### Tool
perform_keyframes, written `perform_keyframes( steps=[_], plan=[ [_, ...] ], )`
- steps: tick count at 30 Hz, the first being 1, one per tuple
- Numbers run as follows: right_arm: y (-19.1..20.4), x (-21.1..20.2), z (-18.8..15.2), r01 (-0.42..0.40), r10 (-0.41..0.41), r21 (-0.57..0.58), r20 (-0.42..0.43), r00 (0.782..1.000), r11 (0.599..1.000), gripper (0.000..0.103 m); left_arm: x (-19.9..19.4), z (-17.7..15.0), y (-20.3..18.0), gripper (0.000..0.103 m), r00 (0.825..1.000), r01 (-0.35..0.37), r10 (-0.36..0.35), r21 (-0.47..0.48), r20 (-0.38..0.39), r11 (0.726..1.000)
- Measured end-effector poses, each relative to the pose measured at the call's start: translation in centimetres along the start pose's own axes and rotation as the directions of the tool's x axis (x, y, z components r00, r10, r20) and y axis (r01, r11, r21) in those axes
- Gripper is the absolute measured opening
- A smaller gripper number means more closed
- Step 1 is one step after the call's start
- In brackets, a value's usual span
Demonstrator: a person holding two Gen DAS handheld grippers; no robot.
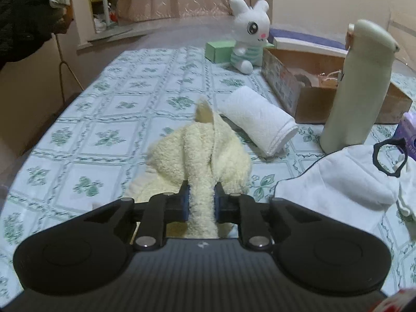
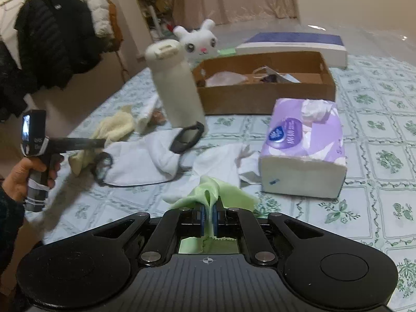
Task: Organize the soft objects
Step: 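Grasp the yellow towel with the left gripper while the right gripper holds the green cloth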
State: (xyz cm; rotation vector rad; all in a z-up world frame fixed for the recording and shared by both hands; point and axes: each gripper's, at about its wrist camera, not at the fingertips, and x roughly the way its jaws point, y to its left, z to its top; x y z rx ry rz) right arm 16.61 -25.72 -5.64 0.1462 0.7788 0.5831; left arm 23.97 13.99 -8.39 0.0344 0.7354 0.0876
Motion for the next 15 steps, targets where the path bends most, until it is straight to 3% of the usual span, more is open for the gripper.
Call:
perform_keyframes(
  steps=[8,15],
  plan=[
    [0.7,-2.1,-0.5,0.016,-0.015,-0.039,0.013,1.000,0.999,0.006,-5.2,-1.6,1.0,0.015,0.999,-0.020,0.019,0.036,0.034,0.999],
    [1.1,-4.6,1.8,0.038,-0.032,-0.085,0.075,0.997,0.996,0.006,-9.0,0.3,2.6,0.015,0.996,0.014,-0.016,0.026,0.089,1.000]
  ],
)
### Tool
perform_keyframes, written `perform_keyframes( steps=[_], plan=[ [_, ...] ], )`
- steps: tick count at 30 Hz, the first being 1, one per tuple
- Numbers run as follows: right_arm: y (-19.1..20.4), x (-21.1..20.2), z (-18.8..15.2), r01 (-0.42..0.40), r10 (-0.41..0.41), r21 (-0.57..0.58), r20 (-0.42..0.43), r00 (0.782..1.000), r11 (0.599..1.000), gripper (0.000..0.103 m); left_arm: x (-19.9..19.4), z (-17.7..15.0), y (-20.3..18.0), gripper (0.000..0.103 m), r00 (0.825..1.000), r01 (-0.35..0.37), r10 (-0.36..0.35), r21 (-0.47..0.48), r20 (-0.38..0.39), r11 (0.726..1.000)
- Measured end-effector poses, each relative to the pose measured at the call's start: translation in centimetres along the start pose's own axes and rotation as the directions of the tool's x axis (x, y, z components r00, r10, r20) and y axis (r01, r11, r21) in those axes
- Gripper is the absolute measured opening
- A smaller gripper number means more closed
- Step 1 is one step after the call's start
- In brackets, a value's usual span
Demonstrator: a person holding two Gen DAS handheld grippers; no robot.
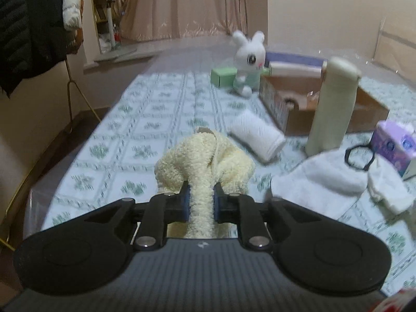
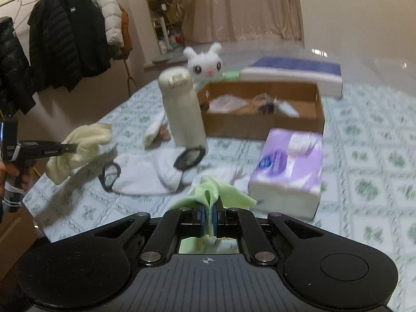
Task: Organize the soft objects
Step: 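Grasp the yellow towel with the left gripper while the right gripper holds the green cloth, then carry the yellow towel and green cloth over the box and open both grippers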
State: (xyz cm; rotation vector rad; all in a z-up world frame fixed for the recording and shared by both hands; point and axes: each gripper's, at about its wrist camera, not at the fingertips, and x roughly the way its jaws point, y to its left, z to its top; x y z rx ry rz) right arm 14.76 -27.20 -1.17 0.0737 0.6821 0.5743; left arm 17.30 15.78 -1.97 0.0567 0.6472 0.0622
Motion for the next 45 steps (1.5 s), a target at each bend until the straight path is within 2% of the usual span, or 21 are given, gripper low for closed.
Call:
perform_keyframes(
  steps=[3,8,12,16,23,31,37,40,41,42,45],
  plan=[
    [-0.3,-1.0,1.9,-0.002,0.003,-0.021,0.046,0.999,1.000,0.006,-1.0,1.8,0.1,0.015,0.999,0.013,-0.014,0.015,0.039,1.000],
    [-1.4,-1.7,5.7,0.004,0.001,-0.040,0.121,0.993,0.999,0.006,-1.1,5.4,-0.5,0.015,0.993,0.075,-0.078,0.040,0.083,0.996],
    [-2.9,-0.9,8.8,-0.003,0.009,-0.038,0.161,0.987,0.999,0.006,0.4,8.7,-1.5,0.015,0.981,0.154,-0.159,0.050,0.113,0.987],
    [-4.7,1.1,11.7,-0.012,0.017,-0.025,0.179,0.984,1.000,0.006,2.8,12.0,-2.7,0.015,0.959,0.245,-0.251,0.054,0.134,0.968],
    [-7.9,5.1,16.3,-0.026,0.027,-0.007,0.200,0.980,1.000,0.006,8.5,17.4,-6.5,0.015,0.908,0.373,-0.392,0.140,0.148,0.917],
    [-10.9,11.7,19.4,-0.007,0.008,-0.006,0.156,0.988,1.000,0.006,15.4,21.5,-11.2,0.015,0.840,0.500,-0.533,0.237,0.101,0.833],
    [-12.9,16.3,20.3,0.042,-0.040,-0.017,0.100,0.994,0.999,0.006,20.7,22.8,-13.1,0.016,0.759,0.618,-0.650,0.282,0.029,0.734],
    [-13.9,17.4,20.5,0.054,-0.053,-0.015,0.089,0.995,0.998,0.006,23.2,23.2,-14.0,0.018,0.713,0.674,-0.701,0.290,-0.014,0.679],
    [-14.2,17.8,20.4,0.059,-0.057,-0.018,0.084,0.995,0.998,0.006,24.1,23.3,-14.4,0.021,0.691,0.698,-0.722,0.287,-0.031,0.656],
    [-14.4,18.0,20.2,0.065,-0.063,-0.020,0.080,0.995,0.998,0.006,24.7,23.4,-14.6,0.023,0.683,0.706,-0.729,0.285,-0.036,0.648],
    [-15.0,18.8,19.7,0.072,-0.071,-0.017,0.057,0.996,0.997,0.006,25.7,22.9,-15.4,0.030,0.692,0.693,-0.721,0.309,-0.032,0.652]
  ],
)
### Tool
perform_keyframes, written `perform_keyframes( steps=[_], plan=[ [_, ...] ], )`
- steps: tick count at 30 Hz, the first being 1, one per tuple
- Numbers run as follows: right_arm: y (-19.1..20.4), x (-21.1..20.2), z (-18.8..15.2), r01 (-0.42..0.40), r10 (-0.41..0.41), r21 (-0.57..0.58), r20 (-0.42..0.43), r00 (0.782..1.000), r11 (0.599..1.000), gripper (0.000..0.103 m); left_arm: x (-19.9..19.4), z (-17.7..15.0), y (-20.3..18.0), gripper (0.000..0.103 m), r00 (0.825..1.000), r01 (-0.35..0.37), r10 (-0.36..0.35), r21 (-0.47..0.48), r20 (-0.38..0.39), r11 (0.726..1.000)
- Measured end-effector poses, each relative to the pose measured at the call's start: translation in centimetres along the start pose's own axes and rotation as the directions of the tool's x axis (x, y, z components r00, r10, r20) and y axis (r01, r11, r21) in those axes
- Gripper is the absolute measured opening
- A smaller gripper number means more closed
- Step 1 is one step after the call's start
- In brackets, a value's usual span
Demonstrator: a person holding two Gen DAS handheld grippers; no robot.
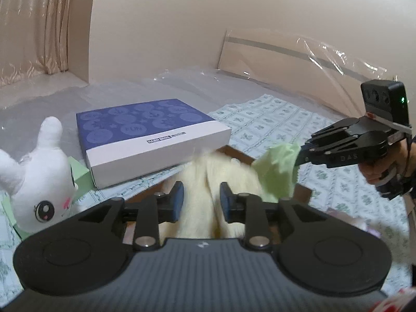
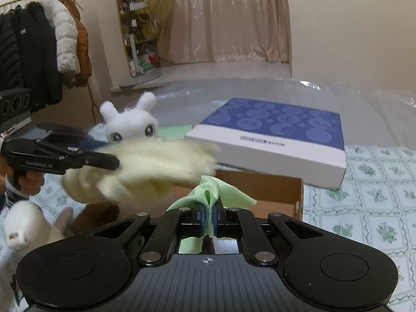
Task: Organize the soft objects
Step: 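Carry the yellow towel and green cloth over the box and open both grippers, then withdraw both grippers from the box toward the white cloths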
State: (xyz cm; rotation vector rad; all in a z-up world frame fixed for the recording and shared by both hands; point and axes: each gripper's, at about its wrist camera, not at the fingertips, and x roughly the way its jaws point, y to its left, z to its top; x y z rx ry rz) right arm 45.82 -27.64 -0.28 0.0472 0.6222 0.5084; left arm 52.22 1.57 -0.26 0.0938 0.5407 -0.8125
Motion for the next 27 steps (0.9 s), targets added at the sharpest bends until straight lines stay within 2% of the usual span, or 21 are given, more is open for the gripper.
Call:
perform_keyframes(
  steps=[2,7,12,13,15,16,17,18,27],
  plan=[
    [-0.1,0.4,-0.3,0.003,-0.003,0.001,-0.012,1.000,1.000,0.006,0.2,-0.3,0.0,0.041,1.000,-0.010,0.010,0.008,-0.007,1.000],
    [0.5,1.1,-0.4,-0.017,0.017,-0.001,-0.023,1.000,1.000,0.006,-0.2,-1.1,0.8,0.041,0.998,-0.056,0.055,-0.019,-0.038,0.998],
    [1.7,1.7,0.2,-0.024,0.024,-0.002,-0.013,1.000,1.000,0.006,-2.2,-2.2,1.7,0.041,0.994,-0.103,0.100,-0.058,-0.049,0.993],
    [1.9,1.9,0.4,0.000,0.000,0.002,-0.011,1.000,1.000,0.010,-2.6,-2.5,1.7,0.041,0.992,-0.116,0.112,-0.063,-0.056,0.991],
    [2.1,2.1,0.8,0.046,-0.046,0.016,-0.002,0.999,0.999,0.044,-3.5,-3.0,1.7,0.041,0.989,-0.135,0.131,-0.067,-0.069,0.989],
    [2.2,2.0,0.9,0.066,-0.067,0.029,0.012,0.998,0.997,0.070,-4.0,-3.3,1.7,0.041,0.987,-0.147,0.142,-0.070,-0.073,0.987],
    [2.2,1.8,0.9,0.080,-0.081,0.037,0.033,0.996,0.996,0.075,-4.5,-3.5,1.7,0.041,0.986,-0.155,0.150,-0.073,-0.076,0.985],
    [2.2,1.7,1.0,0.086,-0.087,0.036,0.038,0.995,0.996,0.075,-5.0,-3.7,1.7,0.041,0.984,-0.166,0.159,-0.078,-0.081,0.983],
    [2.0,-1.1,-0.6,0.129,-0.129,0.030,-0.022,0.991,0.991,0.075,-10.0,-6.0,0.3,0.041,0.954,-0.289,0.272,-0.147,-0.122,0.946]
  ],
)
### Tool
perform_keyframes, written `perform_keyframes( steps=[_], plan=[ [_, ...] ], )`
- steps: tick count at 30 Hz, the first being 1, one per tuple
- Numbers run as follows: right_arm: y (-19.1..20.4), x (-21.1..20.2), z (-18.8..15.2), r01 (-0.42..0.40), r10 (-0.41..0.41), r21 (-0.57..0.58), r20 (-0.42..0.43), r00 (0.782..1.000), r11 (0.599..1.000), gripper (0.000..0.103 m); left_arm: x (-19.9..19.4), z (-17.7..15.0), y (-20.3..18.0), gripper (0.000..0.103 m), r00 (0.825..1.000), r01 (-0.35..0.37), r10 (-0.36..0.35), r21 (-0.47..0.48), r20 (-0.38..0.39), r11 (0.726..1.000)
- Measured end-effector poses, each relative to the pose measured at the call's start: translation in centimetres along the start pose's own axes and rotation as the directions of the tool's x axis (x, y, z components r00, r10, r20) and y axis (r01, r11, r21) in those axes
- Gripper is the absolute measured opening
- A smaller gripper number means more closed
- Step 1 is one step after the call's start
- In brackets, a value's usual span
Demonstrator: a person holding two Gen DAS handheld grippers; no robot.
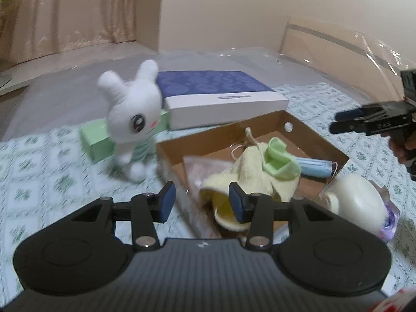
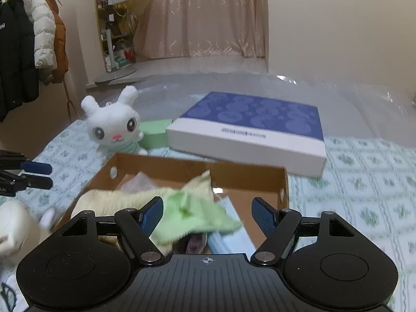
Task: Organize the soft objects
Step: 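Withdraw both grippers from the box toward the white cloths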
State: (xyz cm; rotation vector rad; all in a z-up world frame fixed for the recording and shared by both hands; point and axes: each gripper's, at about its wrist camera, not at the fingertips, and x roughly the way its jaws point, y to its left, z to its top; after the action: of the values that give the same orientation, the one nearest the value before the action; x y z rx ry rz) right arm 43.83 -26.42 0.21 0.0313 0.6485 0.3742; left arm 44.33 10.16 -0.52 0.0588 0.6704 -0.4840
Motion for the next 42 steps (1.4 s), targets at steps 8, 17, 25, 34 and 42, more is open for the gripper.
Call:
perform_keyframes(
  steps=[8,17,25,34,42],
  plan=[
    [0.2,-4.9,-3.9,-0.015,0.016,0.057,-0.017,1.000,0.998,0.075,-5.3,-2.7,-2.8,0.041,0.994,-0.100,0.099,-0.027,-0.047,0.995],
    [2.0,-11.4,-7.2,-0.023,0.021,0.080,0.032,0.999,0.997,0.075,-11.0,-5.5,-7.1,0.042,0.979,-0.196,0.192,-0.072,-0.062,0.978],
    [4.5,-15.7,-10.2,-0.074,0.068,0.114,0.056,0.996,0.991,0.075,-15.4,-8.1,-10.9,0.042,0.966,-0.258,0.258,-0.121,-0.023,0.958],
    [6.6,-18.3,-13.1,-0.086,0.076,0.161,0.068,0.995,0.983,0.075,-18.0,-10.4,-15.1,0.043,0.940,-0.339,0.340,-0.096,-0.007,0.936],
    [7.9,-18.7,-16.5,-0.081,0.078,0.186,0.024,0.997,0.979,0.075,-19.0,-12.9,-17.6,0.043,0.936,-0.350,0.352,-0.121,-0.005,0.929]
  ],
)
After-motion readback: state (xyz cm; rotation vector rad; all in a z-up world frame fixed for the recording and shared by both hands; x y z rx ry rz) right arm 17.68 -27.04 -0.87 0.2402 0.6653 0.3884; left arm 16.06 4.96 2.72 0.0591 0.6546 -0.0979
